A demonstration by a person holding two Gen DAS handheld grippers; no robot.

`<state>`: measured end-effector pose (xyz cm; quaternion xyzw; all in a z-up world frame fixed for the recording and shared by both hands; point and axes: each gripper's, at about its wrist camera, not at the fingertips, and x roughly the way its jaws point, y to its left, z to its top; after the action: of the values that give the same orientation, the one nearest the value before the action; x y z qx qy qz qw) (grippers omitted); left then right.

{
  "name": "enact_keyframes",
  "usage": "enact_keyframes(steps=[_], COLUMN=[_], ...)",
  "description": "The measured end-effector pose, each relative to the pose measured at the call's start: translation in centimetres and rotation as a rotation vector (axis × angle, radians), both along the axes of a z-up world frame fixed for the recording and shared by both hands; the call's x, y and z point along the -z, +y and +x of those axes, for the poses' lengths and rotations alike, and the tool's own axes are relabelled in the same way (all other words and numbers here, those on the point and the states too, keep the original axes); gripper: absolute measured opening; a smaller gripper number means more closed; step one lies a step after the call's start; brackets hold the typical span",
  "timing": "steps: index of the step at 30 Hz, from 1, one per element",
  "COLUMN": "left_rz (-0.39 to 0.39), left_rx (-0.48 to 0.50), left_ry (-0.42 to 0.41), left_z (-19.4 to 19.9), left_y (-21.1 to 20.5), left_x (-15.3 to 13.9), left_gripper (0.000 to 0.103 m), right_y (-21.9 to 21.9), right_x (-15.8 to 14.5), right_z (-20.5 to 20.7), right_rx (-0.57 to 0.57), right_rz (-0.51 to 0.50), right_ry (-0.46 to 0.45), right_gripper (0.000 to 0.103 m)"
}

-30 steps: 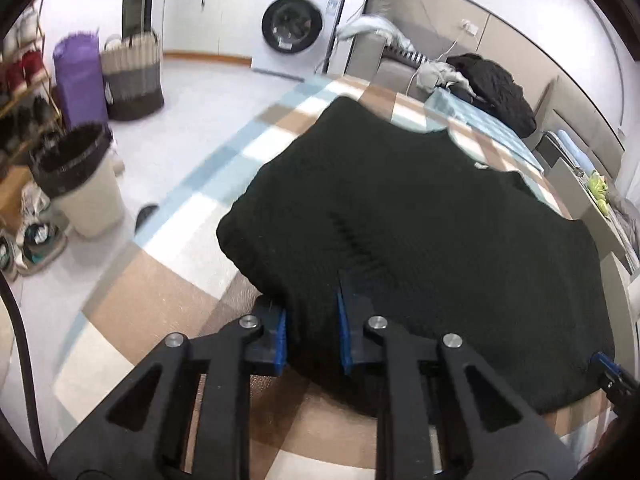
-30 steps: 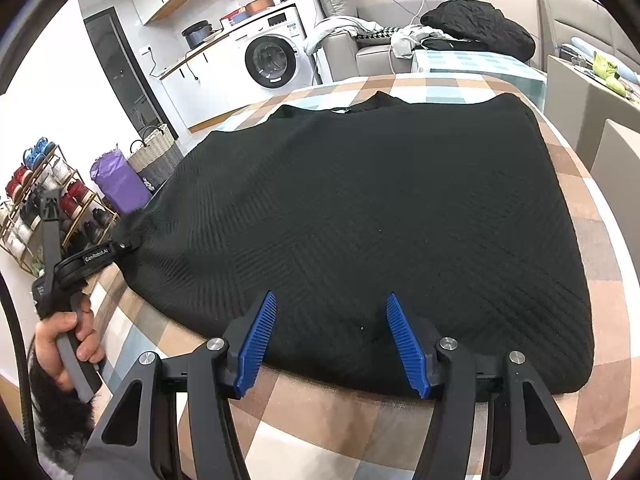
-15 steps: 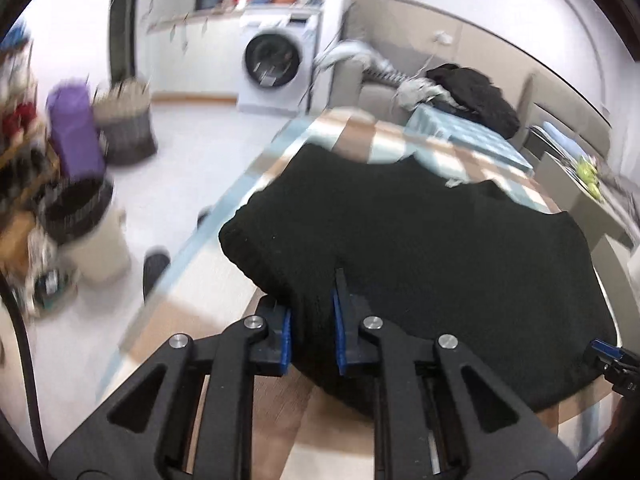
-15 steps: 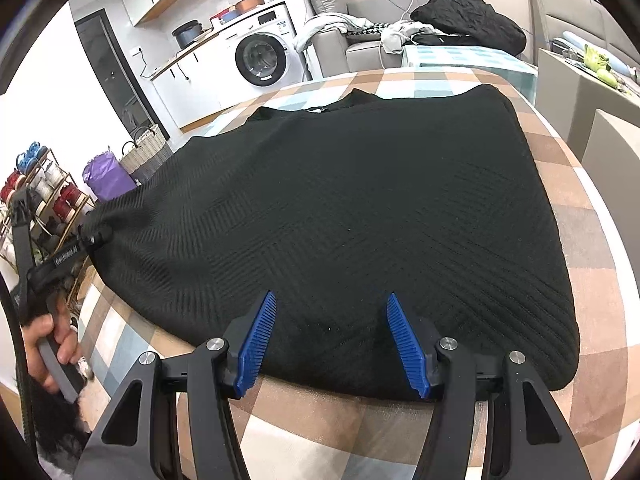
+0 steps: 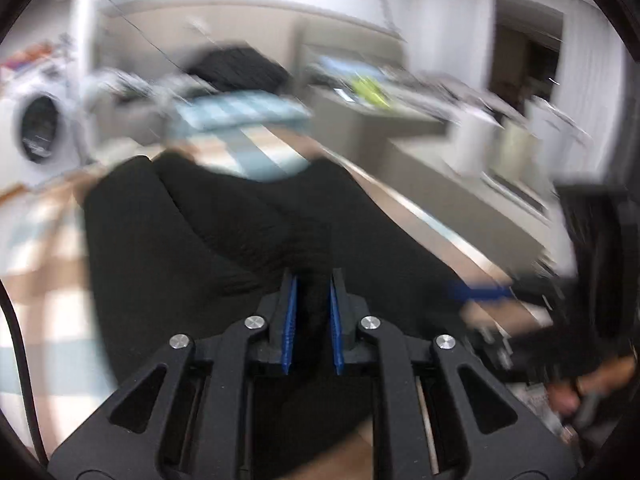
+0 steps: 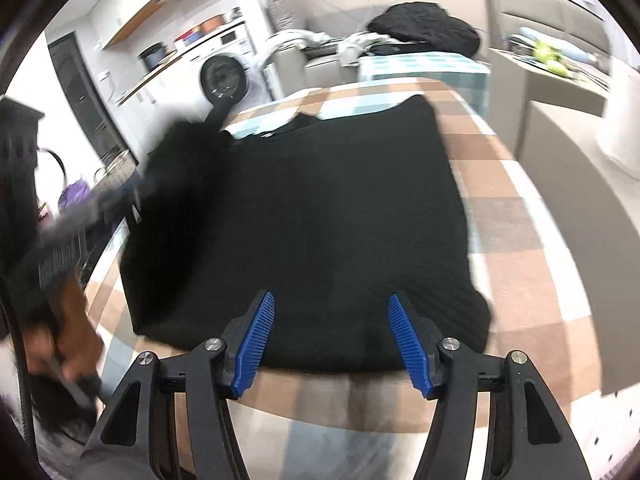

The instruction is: Fold small clothes

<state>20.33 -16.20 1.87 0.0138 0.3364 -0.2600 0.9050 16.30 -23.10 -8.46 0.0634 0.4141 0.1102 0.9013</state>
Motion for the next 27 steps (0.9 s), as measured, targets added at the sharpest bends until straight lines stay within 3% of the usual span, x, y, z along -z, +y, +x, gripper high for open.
enact_keyframes(steps=[2,3,4,7,10,15,17,19,21,25,27], left_rz=[0.009,0.01,0.016,0.009,-0.034,-0.064,-0.087,-0.098,-0.111,-0.104,-0.098], left_rx=[0.061,0.071,0.069,0.001,-0.095,-0.292,-0.333,-0.373,-0.397,-0.425,-0.42], left_ry=[0.063,0.07,0.064,0.022,0.047,0.102,0.111,0.115,0.119,0.115,0.118], left_z=[-1.0,-1.6,-2.4,-4.0,-4.0,-2.6,-2.9,-2.6,-2.3,-2.1,-1.5], left_y=[-1.1,-1.2,-1.0,1.0,4.6,10.6,13.1,14.8,15.8,17.1,16.7], left_x=[1.4,1.8,2.0,1.7,1.4,2.0,2.0,2.1,2.1,1.8,1.9], left_gripper=[0.023,0.036,0.051,0.066,0.067,0.067,0.067,0.067,0.067,0.067,0.067], right_y=[-0.6,-0.8,-1.0,-1.2,-0.6,1.4,1.6,2.2,2.7,2.3,1.7], right_x=[-0.2,-0.4,-0.4,-0.6,-0.3,2.2,3.1,3.2,2.7,-1.5,-1.8], right_z=[-0.1,0.0,0.0,0.6,1.8,5.8,6.8,7.4,7.4,2.9,0.9], right_rx=[0.01,0.008,0.002,-0.038,-0.083,-0.045,-0.022,-0.034,-0.046,-0.125,-0.118], right_rz=[0.007,0.021,0.041,0.177,0.293,0.296,0.33,0.349,0.376,0.484,0.5], right_ry=[0.001,-0.001,0.001,0.014,0.037,0.132,0.145,0.134,0.142,0.035,0.06], right_gripper=[0.061,0.061,0.061,0.061,0.061,0.061,0.047,0.011,0.009,0.008,0.008])
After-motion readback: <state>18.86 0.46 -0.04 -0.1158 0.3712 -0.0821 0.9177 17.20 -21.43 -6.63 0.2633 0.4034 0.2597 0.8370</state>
